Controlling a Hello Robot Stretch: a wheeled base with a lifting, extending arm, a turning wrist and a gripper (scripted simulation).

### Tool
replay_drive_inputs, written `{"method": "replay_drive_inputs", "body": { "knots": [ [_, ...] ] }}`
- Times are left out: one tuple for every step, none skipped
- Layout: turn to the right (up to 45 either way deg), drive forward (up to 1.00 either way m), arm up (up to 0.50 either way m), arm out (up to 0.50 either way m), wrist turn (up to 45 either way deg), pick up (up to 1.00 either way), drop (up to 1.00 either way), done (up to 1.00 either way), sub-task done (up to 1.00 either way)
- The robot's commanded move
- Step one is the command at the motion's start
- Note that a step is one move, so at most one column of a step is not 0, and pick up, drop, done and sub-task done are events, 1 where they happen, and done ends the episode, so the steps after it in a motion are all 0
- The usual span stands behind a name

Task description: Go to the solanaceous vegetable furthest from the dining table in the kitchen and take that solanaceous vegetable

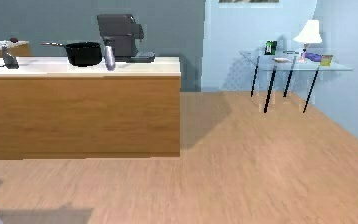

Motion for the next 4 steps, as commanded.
{"method": "replay_drive_inputs", "body": {
  "knots": [
    [0.0,0.5,0.0,0.0,0.0,0.0,0.0,0.0,0.0],
    [-36.0,0.0,0.0,0.0,0.0,0.0,0.0,0.0,0.0],
    [0.0,0.7,0.0,0.0,0.0,0.0,0.0,0.0,0.0],
    [-36.0,0.0,0.0,0.0,0.0,0.0,0.0,0.0,0.0]
  ]
}}
